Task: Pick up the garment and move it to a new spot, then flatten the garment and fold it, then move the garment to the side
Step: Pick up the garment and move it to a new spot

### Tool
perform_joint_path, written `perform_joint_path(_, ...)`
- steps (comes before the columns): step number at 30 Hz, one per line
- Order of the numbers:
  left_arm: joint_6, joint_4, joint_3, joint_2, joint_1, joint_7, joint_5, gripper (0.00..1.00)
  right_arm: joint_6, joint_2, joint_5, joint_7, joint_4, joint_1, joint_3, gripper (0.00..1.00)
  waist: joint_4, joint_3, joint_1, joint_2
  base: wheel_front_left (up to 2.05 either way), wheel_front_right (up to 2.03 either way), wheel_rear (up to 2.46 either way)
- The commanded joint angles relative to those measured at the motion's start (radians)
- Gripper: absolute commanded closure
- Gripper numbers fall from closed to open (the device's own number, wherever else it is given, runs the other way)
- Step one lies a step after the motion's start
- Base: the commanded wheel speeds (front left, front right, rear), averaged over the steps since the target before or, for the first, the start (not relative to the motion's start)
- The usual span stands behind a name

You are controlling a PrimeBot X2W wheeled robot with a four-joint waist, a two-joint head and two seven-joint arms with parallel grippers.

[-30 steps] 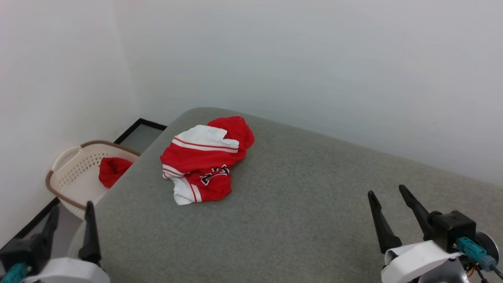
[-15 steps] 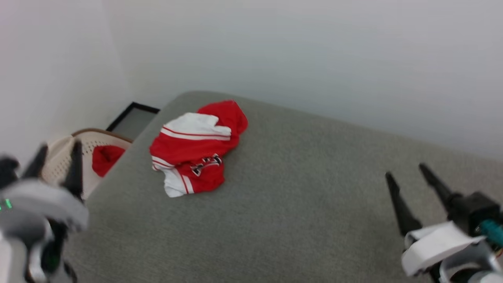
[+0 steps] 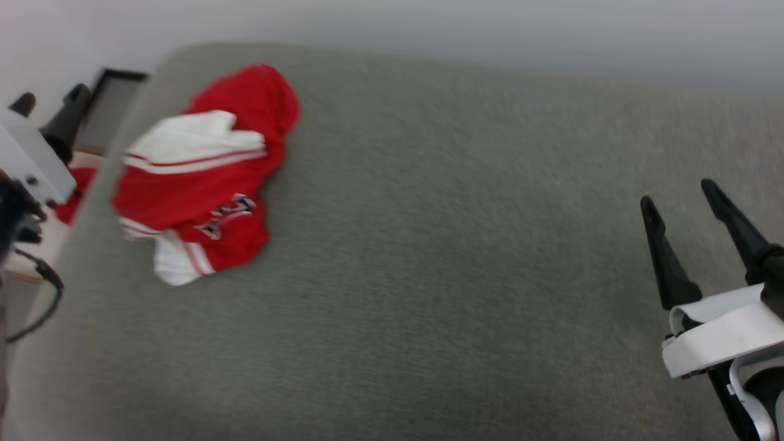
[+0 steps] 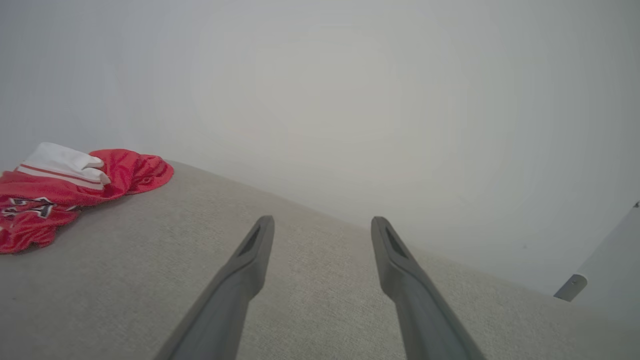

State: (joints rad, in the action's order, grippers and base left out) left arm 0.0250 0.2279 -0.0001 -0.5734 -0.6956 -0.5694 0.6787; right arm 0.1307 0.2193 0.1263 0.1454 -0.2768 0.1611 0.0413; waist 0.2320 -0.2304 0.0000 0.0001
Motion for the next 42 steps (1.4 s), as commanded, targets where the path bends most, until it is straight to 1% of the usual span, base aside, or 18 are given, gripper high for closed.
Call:
perform_joint_path(1,0.002,0.023,-0.002,-0.002,-0.030,-0.024,0.012,0.00,0.000,0.006,0.006,0.001,-0.007,0.022,-0.001,0.00,-0.136,-0.161,0.0000,-0.0001,0.00,0.00,0.00)
perform_joint_path(3,-0.005,0.072,-0.021,-0.023,-0.064,-0.082,0.008,0.00,0.000,0.007,0.005,0.004,-0.016,0.031,0.001,0.00,-0.149,-0.189,0.0000,-0.0001,0.00,0.00,0.00)
perform_joint_path(5,0.010,0.118,-0.031,-0.025,-0.107,-0.129,0.015,0.00,0.000,0.011,0.007,0.005,-0.024,0.043,-0.002,0.00,-0.159,-0.213,0.0000,-0.0001,0.00,0.00,0.00)
perform_joint_path(7,0.015,0.171,-0.046,-0.037,-0.138,-0.174,0.012,0.00,0.000,0.016,0.008,0.008,-0.032,0.051,-0.001,0.00,-0.168,-0.235,0.0000,-0.0001,0.00,0.00,0.00)
perform_joint_path(10,0.007,0.252,-0.061,-0.044,-0.185,-0.234,0.023,0.00,0.000,0.020,0.009,0.013,-0.047,0.064,-0.001,0.00,-0.182,-0.268,0.0000,-0.0001,0.00,0.00,0.00)
perform_joint_path(13,-0.006,0.343,-0.078,-0.064,-0.232,-0.265,0.012,0.00,0.000,0.022,0.010,0.022,-0.063,0.076,-0.004,0.00,-0.196,-0.300,0.0000,-0.0001,0.00,0.00,0.00)
perform_joint_path(17,0.000,0.459,-0.097,-0.063,-0.287,-0.289,0.000,0.00,0.000,0.026,0.009,0.033,-0.080,0.085,-0.011,0.00,-0.208,-0.335,0.0000,-0.0001,0.00,0.00,0.00)
perform_joint_path(19,0.000,0.511,-0.101,-0.052,-0.303,-0.289,0.004,0.00,0.000,0.026,0.008,0.039,-0.087,0.089,-0.011,0.00,-0.210,-0.348,0.0000,-0.0001,0.00,0.00,0.00)
perform_joint_path(23,-0.024,0.601,-0.124,-0.029,-0.323,-0.276,-0.002,0.00,0.000,0.026,0.004,0.048,-0.094,0.098,-0.016,0.00,-0.210,-0.360,0.0000,-0.0001,0.00,0.00,0.00)
perform_joint_path(27,-0.044,0.673,-0.133,0.007,-0.342,-0.260,0.009,0.00,0.000,0.029,0.001,0.056,-0.093,0.097,-0.018,0.00,-0.202,-0.354,0.0000,-0.0001,0.00,0.00,0.00)
perform_joint_path(28,-0.047,0.690,-0.131,0.018,-0.348,-0.253,0.013,0.72,0.000,0.028,0.001,0.058,-0.093,0.097,-0.018,0.00,-0.198,-0.349,0.0000,-0.0001,0.00,0.00,0.00)
perform_joint_path(29,-0.055,0.703,-0.133,0.025,-0.356,-0.246,0.015,1.00,0.000,0.028,0.001,0.058,-0.091,0.095,-0.019,0.00,-0.194,-0.343,0.0000,-0.0001,0.00,0.00,0.00)
perform_joint_path(31,-0.063,0.723,-0.127,0.030,-0.374,-0.223,0.022,1.00,0.000,0.030,0.001,0.057,-0.085,0.089,-0.018,0.00,-0.184,-0.325,0.0000,-0.0001,0.00,0.00,0.00)
perform_joint_path(33,-0.076,0.737,-0.128,0.021,-0.392,-0.197,0.016,1.00,0.000,0.030,0.003,0.054,-0.077,0.080,-0.016,0.00,-0.174,-0.300,0.0000,-0.0001,0.00,0.00,0.00)
perform_joint_path(40,-0.096,0.788,-0.138,0.004,-0.442,-0.091,-0.006,1.00,0.000,0.030,0.015,0.047,-0.039,0.037,-0.009,0.00,-0.119,-0.175,0.0000,-0.0001,0.00,0.00,0.00)
perform_joint_path(41,-0.096,0.788,-0.138,0.004,-0.442,-0.091,-0.006,1.00,0.000,0.030,0.015,0.047,-0.039,0.037,-0.009,0.00,-0.119,-0.175,0.0000,-0.0001,0.00,0.00,0.00)
perform_joint_path(42,-0.103,0.801,-0.146,0.012,-0.447,-0.067,-0.013,1.00,0.000,0.029,0.017,0.045,-0.029,0.021,-0.008,0.00,-0.098,-0.133,0.0000,-0.0001,0.00,0.00,0.00)
